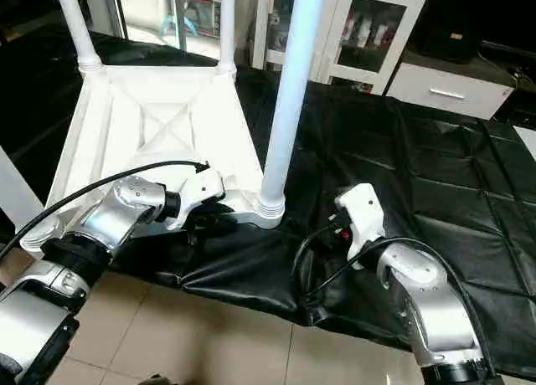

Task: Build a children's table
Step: Rotate table base

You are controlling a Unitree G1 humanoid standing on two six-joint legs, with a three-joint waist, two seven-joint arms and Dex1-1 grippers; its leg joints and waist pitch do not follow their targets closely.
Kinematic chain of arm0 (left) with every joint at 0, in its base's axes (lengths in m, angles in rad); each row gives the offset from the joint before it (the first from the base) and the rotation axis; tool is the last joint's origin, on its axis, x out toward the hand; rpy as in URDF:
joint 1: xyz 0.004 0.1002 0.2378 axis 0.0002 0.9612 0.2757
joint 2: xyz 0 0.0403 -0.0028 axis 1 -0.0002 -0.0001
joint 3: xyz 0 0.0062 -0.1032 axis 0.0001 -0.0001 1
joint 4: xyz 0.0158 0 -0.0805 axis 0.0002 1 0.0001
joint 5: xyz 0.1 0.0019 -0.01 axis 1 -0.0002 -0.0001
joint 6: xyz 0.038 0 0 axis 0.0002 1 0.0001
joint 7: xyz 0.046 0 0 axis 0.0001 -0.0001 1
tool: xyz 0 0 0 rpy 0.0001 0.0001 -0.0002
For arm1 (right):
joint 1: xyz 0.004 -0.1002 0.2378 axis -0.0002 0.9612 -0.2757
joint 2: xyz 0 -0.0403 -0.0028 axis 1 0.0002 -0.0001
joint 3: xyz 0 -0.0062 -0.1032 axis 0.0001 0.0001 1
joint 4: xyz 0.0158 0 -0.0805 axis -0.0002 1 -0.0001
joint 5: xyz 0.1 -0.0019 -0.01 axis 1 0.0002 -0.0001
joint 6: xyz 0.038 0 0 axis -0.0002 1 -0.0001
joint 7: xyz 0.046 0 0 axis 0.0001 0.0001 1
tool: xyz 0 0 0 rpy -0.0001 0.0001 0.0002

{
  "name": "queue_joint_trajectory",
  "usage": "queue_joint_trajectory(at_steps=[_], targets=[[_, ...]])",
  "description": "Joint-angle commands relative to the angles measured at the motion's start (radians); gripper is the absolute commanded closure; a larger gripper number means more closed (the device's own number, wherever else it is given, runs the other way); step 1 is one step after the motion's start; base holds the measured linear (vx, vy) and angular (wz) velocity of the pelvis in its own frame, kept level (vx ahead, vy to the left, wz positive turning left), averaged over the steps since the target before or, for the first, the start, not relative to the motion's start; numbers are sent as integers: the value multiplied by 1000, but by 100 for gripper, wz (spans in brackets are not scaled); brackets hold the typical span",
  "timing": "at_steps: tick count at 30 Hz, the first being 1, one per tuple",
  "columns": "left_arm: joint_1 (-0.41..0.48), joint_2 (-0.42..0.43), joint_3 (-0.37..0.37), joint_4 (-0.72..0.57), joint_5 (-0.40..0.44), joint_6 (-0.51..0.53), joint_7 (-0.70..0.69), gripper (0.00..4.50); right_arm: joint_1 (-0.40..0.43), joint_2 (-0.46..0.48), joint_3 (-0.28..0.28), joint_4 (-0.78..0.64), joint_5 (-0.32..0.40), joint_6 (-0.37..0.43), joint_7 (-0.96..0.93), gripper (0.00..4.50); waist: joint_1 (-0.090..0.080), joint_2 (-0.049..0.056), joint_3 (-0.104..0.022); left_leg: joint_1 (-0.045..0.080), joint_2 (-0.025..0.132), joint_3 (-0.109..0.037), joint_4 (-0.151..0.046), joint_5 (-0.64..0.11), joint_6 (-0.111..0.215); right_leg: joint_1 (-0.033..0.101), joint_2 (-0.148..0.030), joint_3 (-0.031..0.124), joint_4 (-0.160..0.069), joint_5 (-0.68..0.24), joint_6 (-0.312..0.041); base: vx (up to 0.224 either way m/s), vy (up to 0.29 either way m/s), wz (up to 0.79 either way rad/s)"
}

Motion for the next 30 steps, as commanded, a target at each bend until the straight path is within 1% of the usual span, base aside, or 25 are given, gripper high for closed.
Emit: queue_joint_trajectory(at_steps=[1, 3, 4, 5, 7, 11, 13, 16, 17, 19, 21, 23, 24, 25, 26, 27, 28, 29, 30], targets=[[35, -2, -37, 20, 25, 16, -31, 405, -15, -21, -5, 12, 10, -5, 18, 0, 0, -9, -59, 16, 41, -7, -71, -81, 60, 43, -68, 38, -65, 67, -251, 0, 0, 0], [54, -3, -42, 4, 30, 19, -22, 424, -19, -27, -8, 21, 11, -7, 30, 0, 2, -8, -60, 14, 42, -8, -70, -65, 68, 44, -69, 38, -62, 81, -252, 0, 0, 0], [64, -5, -42, -4, 31, 21, -17, 424, -21, -27, -9, 22, 11, -6, 32, 0, 2, -7, -60, 15, 42, -8, -70, -64, 69, 42, -68, 38, -62, 84, -252, 0, 0, 0], [66, -5, -42, -6, 31, 22, -17, 435, -22, -27, -8, 22, 11, -6, 32, 0, 1, -9, -60, 15, 42, -8, -69, -59, 72, 43, -68, 37, -61, 92, -253, 0, 0, 0], [85, -10, -35, -28, 20, 32, -14, 443, -27, -26, -8, 26, 12, -7, 34, 0, 0, -10, -60, 17, 43, -7, -70, -65, 71, 41, -67, 37, -62, 86, -256, 0, 0, 0], [105, -12, -31, -89, 8, 76, -17, 443, -34, -23, -7, 28, 11, -6, 36, 0, 0, -10, -59, 17, 44, -7, -72, -95, 58, 40, -68, 38, -65, 56, -253, 0, 0, 0], [122, -4, -41, -149, 6, 113, -45, 443, -33, -24, -6, 25, 12, -6, 44, 0, 0, -9, -60, 17, 43, -7, -72, -91, 57, 40, -67, 38, -65, 58, -251, 0, 0, 0], [150, 0, -60, -235, 6, 167, -73, 443, -23, -34, -5, 14, 19, -1, 68, 0, 0, -8, -60, 17, 45, -7, -72, -79, 62, 40, -68, 38, -62, 77, -257, 0, 0, 0], [150, 0, -60, -235, 6, 167, -73, 443, -23, -34, -5, 14, 19, -1, 68, 0, -1, -10, -60, 16, 44, -7, -71, -72, 65, 41, -66, 37, -62, 81, -258, 0, 0, 0], [159, -9, -61, -259, 5, 182, -68, 443, -20, -39, -4, 19, 13, -6, 71, 0, 0, -8, -59, 19, 44, -5, -72, -80, 65, 37, -65, 38, -64, 72, -258, 0, 0, 0], [163, -18, -56, -276, -4, 202, -64, 443, -21, -39, -5, 22, 12, -7, 71, 0, 2, -8, -58, 18, 44, -6, -73, -91, 59, 38, -65, 38, -66, 57, -254, 0, 0, 0], [163, -24, -53, -289, 7, 203, -32, 443, -22, -37, -5, 23, 12, -8, 69, 0, 1, -8, -59, 17, 43, -6, -73, -92, 55, 40, -65, 38, -66, 54, -248, 0, 0, 0], [162, -33, -40, -298, -5, 234, -23, 443, -22, -35, -5, 24, 11, -9, 69, 0, 1, -9, -59, 17, 43, -7, -73, -92, 55, 39, -66, 38, -67, 53, -247, 0, 0, 0], [160, -39, -30, -301, -11, 249, -14, 443, -22, -35, -5, 25, 10, -10, 68, 0, 1, -6, -59, 18, 44, -6, -74, -91, 53, 39, -66, 37, -66, 54, -249, 0, 0, 0], [157, -43, -22, -302, -18, 259, -10, 418, -22, -33, -4, 26, 9, -11, 68, 0, 1, -8, -59, 17, 43, -6, -73, -88, 53, 40, -65, 38, -67, 57, -250, 0, 0, 0], [156, -41, -17, -308, -18, 269, -9, 402, -22, -32, -4, 26, 8, -11, 68, 0, 2, -7, -60, 15, 42, -7, -72, -81, 55, 41, -65, 38, -66, 67, -250, 0, 0, 0], [156, -39, -17, -316, -16, 274, -6, 390, -21, -31, -5, 26, 7, -12, 69, 0, 2, -6, -60, 15, 41, -7, -72, -79, 56, 41, -65, 37, -65, 71, -250, 0, 0, 0], [156, -32, -17, -322, -14, 275, -13, 390, -21, -30, -4, 25, 7, -11, 69, 0, 1, -6, -60, 15, 41, -7, -73, -80, 57, 41, -65, 37, -66, 72, -250, 0, 0, 0], [157, -27, -18, -326, -14, 276, -17, 380, -20, -29, -4, 24, 6, -11, 68, 0, 1, -6, -60, 16, 42, -7, -73, -82, 57, 41, -65, 37, -66, 71, -250, 0, 0, 0]])
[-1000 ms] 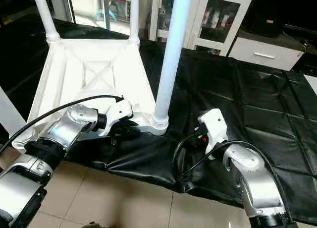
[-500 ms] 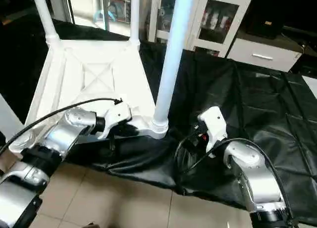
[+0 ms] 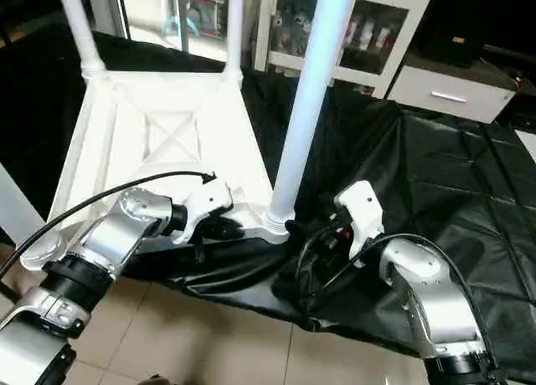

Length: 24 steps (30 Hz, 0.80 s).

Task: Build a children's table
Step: Rotate table base

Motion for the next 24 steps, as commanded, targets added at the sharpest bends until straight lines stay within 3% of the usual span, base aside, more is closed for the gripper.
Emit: queue_joint_trajectory(at_steps=[1, 17, 18, 21, 24], targets=[[16, 1, -16, 0, 1, 9, 2, 368, 5, -8, -3, 1, -1, -9, 0, 0, 0, 3, -55, 16, 41, -10, -72, -86, 53, 40, -64, 37, -64, 68, -248, 0, 0, 0], [50, 70, -15, -56, 5, 55, -9, 368, 12, -4, -3, -5, 2, -7, 0, 0, -3, 3, -53, 18, 42, -9, -76, -109, 36, 37, -63, 38, -67, 34, -239, 0, 0, 0], [51, 72, -17, -57, 5, 54, -11, 393, 12, -4, -2, -5, 3, -7, 0, 0, -3, 2, -53, 18, 42, -9, -75, -109, 36, 37, -62, 38, -67, 34, -239, 0, 0, 0], [54, 60, -12, -42, -7, 36, -3, 393, 16, -4, 6, 10, 5, -11, 17, 0, -4, 3, -53, 16, 42, -9, -76, -107, 36, 37, -62, 38, -67, 36, -236, 0, 0, 0], [58, 55, -26, -28, 3, 12, 3, 430, 17, -6, 19, 36, -5, -27, 31, 0, -4, 4, -53, 18, 42, -9, -75, -111, 37, 37, -63, 38, -67, 38, -238, 0, 0, 0]])
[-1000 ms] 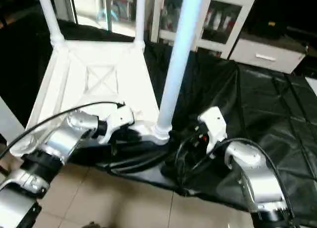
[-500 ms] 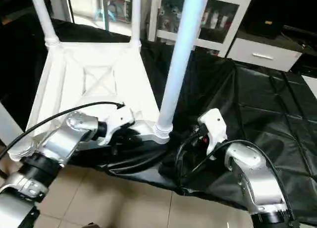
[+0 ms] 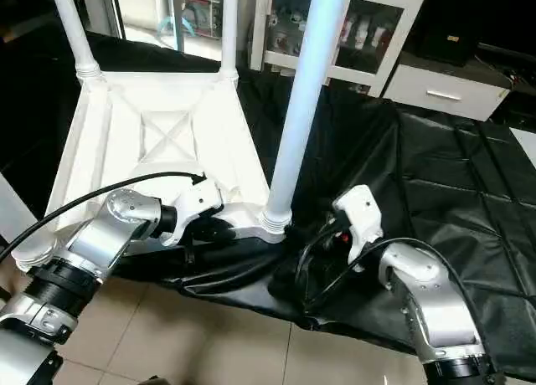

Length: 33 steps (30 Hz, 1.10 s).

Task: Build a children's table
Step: Rotate table base, then rotate leg to tighten

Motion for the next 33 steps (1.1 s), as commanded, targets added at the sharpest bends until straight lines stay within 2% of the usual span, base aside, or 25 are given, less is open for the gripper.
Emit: queue_joint_trajectory(at_steps=[1, 7, 9, 10, 11, 12, 13, 17, 22, 23, 26, 33], targets=[[27, -6, -25, 28, 6, 7, -1, 437, -1, -6, 1, 20, -5, -14, 8, 0, -1, 2, -53, 17, 42, -9, -75, -112, 39, 37, -63, 37, -68, 35, -240, 0, 0, 0], [38, -16, -30, 15, 1, 8, 4, 447, -37, 12, 10, 65, -7, -19, 10, 0, -1, 1, -54, 16, 41, -8, -73, -92, 48, 38, -63, 38, -65, 52, -245, 0, 0, 0], [48, -21, -44, 3, 2, 6, -5, 447, -67, 20, 24, 114, -19, -38, 17, 0, -3, -4, -53, 14, 41, -8, -74, -93, 48, 38, -64, 36, -66, 36, -246, 0, 0, 0], [48, -21, -44, 3, 2, 6, -5, 447, -67, 20, 24, 114, -19, -38, 17, 0, -3, -2, -53, 15, 41, -8, -74, -97, 47, 37, -63, 36, -66, 27, -247, 0, 0, 0], [52, -22, -53, -3, 5, 2, -12, 447, -84, 24, 31, 141, -22, -49, 23, 0, -3, -5, -54, 16, 42, -7, -73, -95, 47, 37, -65, 37, -66, 26, -246, 0, 0, 0], [52, -22, -53, -4, 5, 2, -12, 447, -86, 24, 32, 144, -23, -51, 24, 0, -1, -2, -55, 17, 42, -7, -72, -83, 50, 37, -64, 38, -65, 40, -247, 0, 0, 0], [53, -25, -60, -10, 8, 2, -16, 447, -101, 27, 42, 162, -26, -57, 36, 0, -2, -6, -55, 16, 42, -7, -71, -74, 53, 37, -64, 37, -63, 53, -248, 0, 0, 0], [56, -33, -76, -25, 13, 1, -25, 447, -131, 31, 61, 198, -35, -69, 64, 0, 1, -5, -58, 15, 40, -6, -67, -26, 78, 39, -61, 35, -55, 124, -264, 0, 0, 0], [63, -35, -97, -50, 13, -1, -47, 447, -161, 27, 75, 238, -41, -89, 94, 0, 3, -6, -58, 17, 41, -4, -67, -32, 83, 39, -62, 36, -56, 117, -268, 0, 0, 0], [64, -33, -102, -58, 14, -3, -55, 450, -168, 23, 75, 246, -39, -93, 102, 28, 4, -6, -58, 17, 41, -4, -67, -34, 82, 39, -63, 36, -56, 113, -267, 0, 0, 0], [68, -26, -121, -78, 15, -11, -78, 450, -179, 10, 77, 258, -36, -106, 126, 40, 6, -6, -57, 18, 42, -3, -67, -40, 79, 39, -63, 36, -57, 102, -267, 0, 0, 0], [76, -10, -141, -113, 19, -14, -109, 450, -166, -44, 91, 247, -25, -125, 220, 116, 13, -3, -57, 20, 44, -4, -70, -70, 64, 38, -62, 35, -60, 73, -255, 0, 0, 0]])
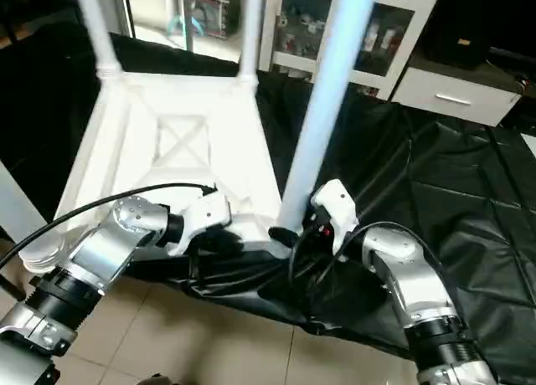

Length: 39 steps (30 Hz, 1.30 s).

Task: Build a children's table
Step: Rotate leg to tighten

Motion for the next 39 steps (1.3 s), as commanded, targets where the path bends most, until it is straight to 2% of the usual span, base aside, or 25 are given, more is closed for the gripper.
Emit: queue_joint_trajectory(at_steps=[1, 5, 6, 8, 12, 25, 27, 28, 29, 30, 31, 32, 33, 34, 35, 36, 37, 39], targets=[[28, -7, -67, -2, 7, 0, -49, 450, 7, -38, -4, -6, -4, -12, 34, 116, -4, -2, -56, 21, 44, -8, -69, -68, 59, 38, -59, 35, -56, 81, -257, 0, 0, 0], [24, -3, -71, 1, 10, -3, -51, 450, 16, -64, 5, -13, 0, -13, 73, 150, -3, -4, -58, 18, 42, -7, -66, -52, 73, 40, -60, 36, -54, 109, -264, 0, 0, 0], [22, -2, -71, 6, 11, -5, -52, 450, 21, -79, 9, -17, 3, -10, 100, 158, -3, -1, -57, 17, 43, -8, -67, -54, 75, 40, -61, 35, -54, 104, -265, 0, 0, 0], [19, -1, -70, 11, 13, -8, -52, 450, 24, -91, 12, -16, 3, -11, 127, 178, -3, -3, -57, 19, 43, -7, -66, -61, 76, 40, -60, 35, -55, 97, -266, 0, 0, 0], [17, 3, -72, 14, 13, -9, -53, 450, 25, -102, 18, -12, 4, -12, 150, 203, 0, 0, -56, 21, 44, -7, -67, -69, 76, 37, -60, 35, -57, 86, -271, 0, 0, 0], [14, 13, -74, 23, 16, -10, -54, 450, 9, -107, 40, 24, -10, -20, 195, 214, 2, -5, -57, 20, 44, -7, -66, -65, 76, 38, -60, 34, -55, 85, -269, 0, 0, 0], [11, 7, -64, 32, 17, 3, -33, 450, 5, -89, 40, 38, -21, -5, 159, 215, 2, -6, -58, 20, 44, -7, -67, -69, 73, 37, -60, 34, -56, 79, -269, 0, 0, 0], [7, -1, -53, 42, 15, 13, -14, 450, 1, -74, 37, 57, -41, 2, 108, 215, 1, -11, -56, 20, 44, -6, -68, -70, 70, 36, -60, 34, -57, 69, -267, 0, 0, 0], [7, -1, -53, 42, 15, 13, -14, 450, 1, -74, 37, 57, -41, 2, 108, 215, 0, -8, -55, 21, 43, -7, -70, -86, 64, 35, -61, 34, -60, 44, -263, 0, 0, 0], [-3, -24, -28, 61, 11, 28, 33, 450, -8, -44, 24, 100, -74, 22, 3, 225, -3, -5, -51, 24, 44, -7, -75, -128, 47, 30, -61, 34, -67, -7, -257, 0, 0, 0], [-12, -46, -6, 78, 6, 42, 73, 450, -15, -19, 7, 132, -89, 39, -75, 225, -8, -7, -48, 24, 43, -7, -77, -152, 34, 28, -60, 34, -72, -43, -251, 0, 0, 0], [-20, -60, 7, 89, 3, 49, 99, 450, -20, 0, -8, 150, -92, 51, -124, 230, -16, -8, -41, 26, 43, -10, -87, -235, -2, 25, -61, 33, -84, -166, -232, 0, 0, 0], [-30, -79, 23, 104, 4, 55, 136, 450, -25, 25, -29, 171, -93, 68, -186, 231, -20, -6, -39, 28, 42, -13, -90, -280, -22, 25, -63, 31, -89, -237, -217, -58, 11, -4], [-47, -107, 49, 128, -1, 73, 190, 450, -33, 57, -55, 191, -94, 86, -265, 231, -26, -11, -42, 30, 42, -20, -92, -337, -49, 26, -69, 31, -98, -341, -181, -58, 11, -4], [-58, -124, 66, 143, -5, 87, 221, 450, -37, 74, -68, 201, -96, 95, -310, 233, -27, -6, -43, 29, 42, -23, -93, -341, -57, 27, -70, 31, -99, -354, -168, -55, 19, -8], [-74, -147, 86, 166, -9, 106, 261, 450, -44, 98, -86, 214, -99, 106, -371, 234, -35, -7, -43, 29, 39, -26, -95, -360, -68, 20, -69, 28, -106, -378, -144, 0, 0, 0], [-97, -175, 112, 196, -14, 121, 319, 450, -51, 126, -105, 225, -103, 115, -440, 234, -36, -10, -46, 29, 39, -27, -94, -357, -66, 23, -70, 27, -106, -376, -140, 0, 0, 0], [-164, -231, 151, 287, -13, 128, 441, 450, -75, 198, -146, 261, -107, 129, -609, 236, -42, 0, -45, 30, 36, -23, -94, -338, -59, 15, -69, 32, -108, -343, -145, 0, 0, 0]])
